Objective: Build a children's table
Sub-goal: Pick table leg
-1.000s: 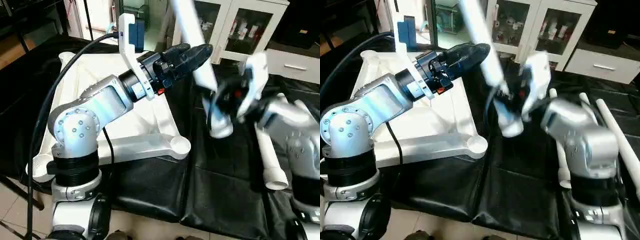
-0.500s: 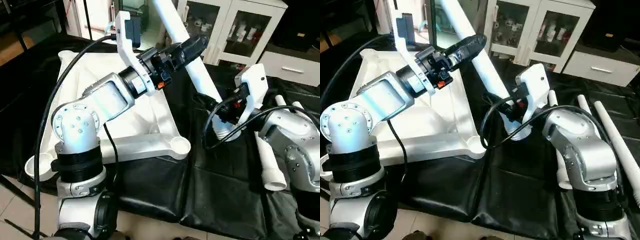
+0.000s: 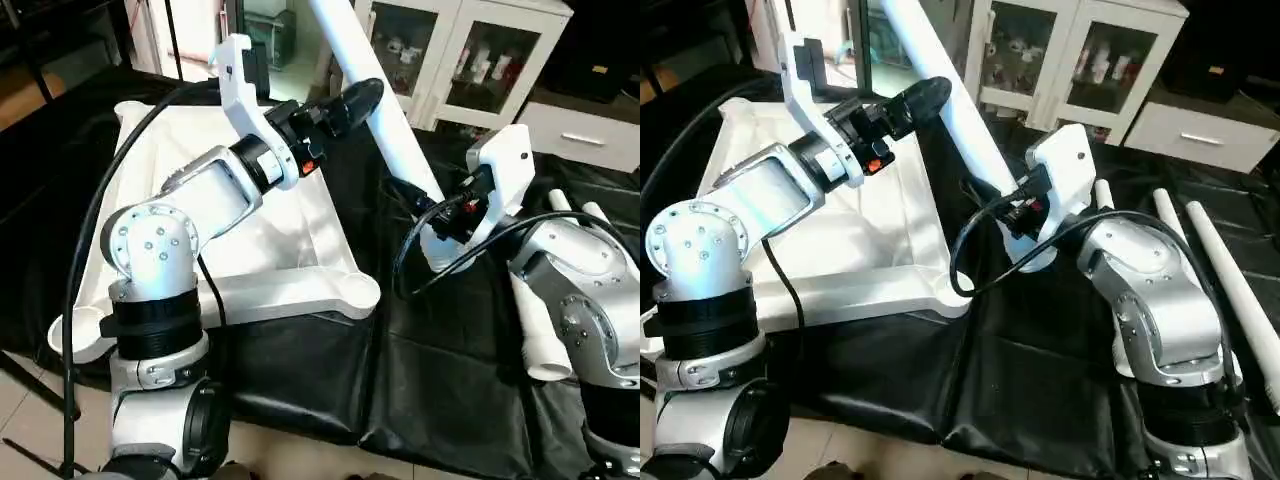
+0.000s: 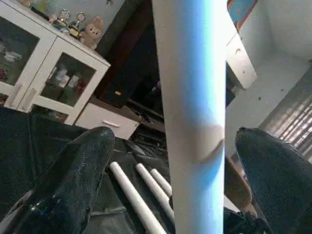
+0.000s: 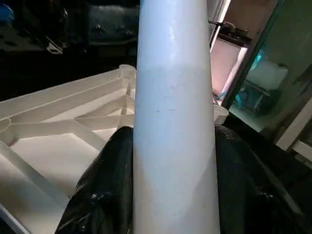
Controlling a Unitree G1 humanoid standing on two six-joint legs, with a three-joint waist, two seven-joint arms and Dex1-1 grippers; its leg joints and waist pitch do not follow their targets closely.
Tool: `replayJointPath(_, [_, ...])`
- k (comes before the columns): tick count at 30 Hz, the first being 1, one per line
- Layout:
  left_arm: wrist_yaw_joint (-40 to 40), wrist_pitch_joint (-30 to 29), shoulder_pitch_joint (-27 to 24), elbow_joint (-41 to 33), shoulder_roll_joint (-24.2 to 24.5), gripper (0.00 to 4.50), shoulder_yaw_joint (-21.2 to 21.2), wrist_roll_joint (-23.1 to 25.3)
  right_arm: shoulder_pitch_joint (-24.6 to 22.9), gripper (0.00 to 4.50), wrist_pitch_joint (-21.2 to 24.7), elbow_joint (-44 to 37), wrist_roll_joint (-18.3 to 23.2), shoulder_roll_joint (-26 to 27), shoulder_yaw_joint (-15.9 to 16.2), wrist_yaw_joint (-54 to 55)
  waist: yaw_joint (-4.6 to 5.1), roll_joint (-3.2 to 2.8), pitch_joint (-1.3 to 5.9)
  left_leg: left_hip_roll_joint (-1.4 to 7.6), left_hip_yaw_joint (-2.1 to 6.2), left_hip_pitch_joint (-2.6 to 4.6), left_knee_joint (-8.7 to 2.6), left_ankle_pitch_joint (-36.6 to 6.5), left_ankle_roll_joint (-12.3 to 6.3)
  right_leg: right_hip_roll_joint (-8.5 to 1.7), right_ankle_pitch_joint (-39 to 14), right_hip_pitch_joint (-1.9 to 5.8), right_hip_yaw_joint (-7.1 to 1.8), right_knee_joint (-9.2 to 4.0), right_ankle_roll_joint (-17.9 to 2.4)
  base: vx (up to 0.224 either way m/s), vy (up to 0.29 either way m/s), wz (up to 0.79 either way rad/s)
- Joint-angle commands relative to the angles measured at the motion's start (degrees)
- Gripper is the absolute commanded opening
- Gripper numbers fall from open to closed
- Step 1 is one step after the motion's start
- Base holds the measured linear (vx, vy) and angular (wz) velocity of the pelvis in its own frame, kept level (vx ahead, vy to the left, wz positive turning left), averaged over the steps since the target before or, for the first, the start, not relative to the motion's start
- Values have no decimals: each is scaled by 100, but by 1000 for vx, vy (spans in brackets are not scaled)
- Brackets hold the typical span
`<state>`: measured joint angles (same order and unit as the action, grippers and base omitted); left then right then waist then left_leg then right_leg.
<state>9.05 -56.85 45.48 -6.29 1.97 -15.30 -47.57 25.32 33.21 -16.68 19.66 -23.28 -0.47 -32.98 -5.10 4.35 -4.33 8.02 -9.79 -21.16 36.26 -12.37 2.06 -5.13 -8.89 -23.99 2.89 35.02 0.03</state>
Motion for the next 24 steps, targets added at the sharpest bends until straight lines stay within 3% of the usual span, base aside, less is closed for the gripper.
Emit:
replayJointPath(1, [-76,82,119,56,-7,450,73,12,-11,180,-80,-142,-10,-76,49,-47,9,5,440,409,151,42,-488,-648,-14,-322,-1421,327,-236,-372,-910,0,0,0])
replayJointPath(8, [-80,182,151,57,-80,450,38,-12,-199,180,-166,-201,-214,-181,442,-209,17,10,432,418,157,33,-493,-714,12,-334,-1548,326,-241,-385,-886,0,0,0])
replayJointPath(11, [-75,152,128,26,-88,450,64,-39,-204,180,-163,-221,-213,-159,472,-200,14,11,430,418,161,36,-496,-762,19,-338,-1619,325,-241,-392,-871,0,0,0])
replayJointPath(24, [-166,128,115,45,-84,337,75,-79,-258,180,-183,-267,-215,-48,547,-135,13,10,429,422,163,41,-497,-747,23,-335,-1555,317,-240,-381,-881,0,0,0])
